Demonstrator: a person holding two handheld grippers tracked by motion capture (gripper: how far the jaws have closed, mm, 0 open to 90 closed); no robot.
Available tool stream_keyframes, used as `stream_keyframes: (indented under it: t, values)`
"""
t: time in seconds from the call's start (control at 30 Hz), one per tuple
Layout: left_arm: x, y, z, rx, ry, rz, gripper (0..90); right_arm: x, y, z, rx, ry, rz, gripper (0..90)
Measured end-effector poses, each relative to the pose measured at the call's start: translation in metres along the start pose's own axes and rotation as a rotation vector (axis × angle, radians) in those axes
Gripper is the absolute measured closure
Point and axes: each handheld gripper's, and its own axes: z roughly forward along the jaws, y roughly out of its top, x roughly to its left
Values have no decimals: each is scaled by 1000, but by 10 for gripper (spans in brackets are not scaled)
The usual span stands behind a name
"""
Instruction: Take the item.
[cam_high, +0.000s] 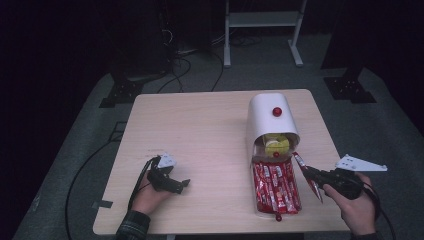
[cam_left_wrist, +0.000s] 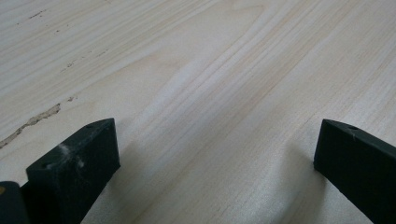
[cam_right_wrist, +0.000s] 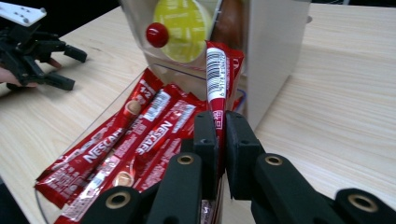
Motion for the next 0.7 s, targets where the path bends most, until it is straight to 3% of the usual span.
stream_keyframes:
  t: [0.37, 0.7]
  values:
    - [0, 0, 0, 0, 0, 0, 0, -18, -5, 0, 0, -46, 29, 832]
    - [0, 0, 0, -1, 2, -4, 0, -34, -10, 10, 16, -80, 51, 832]
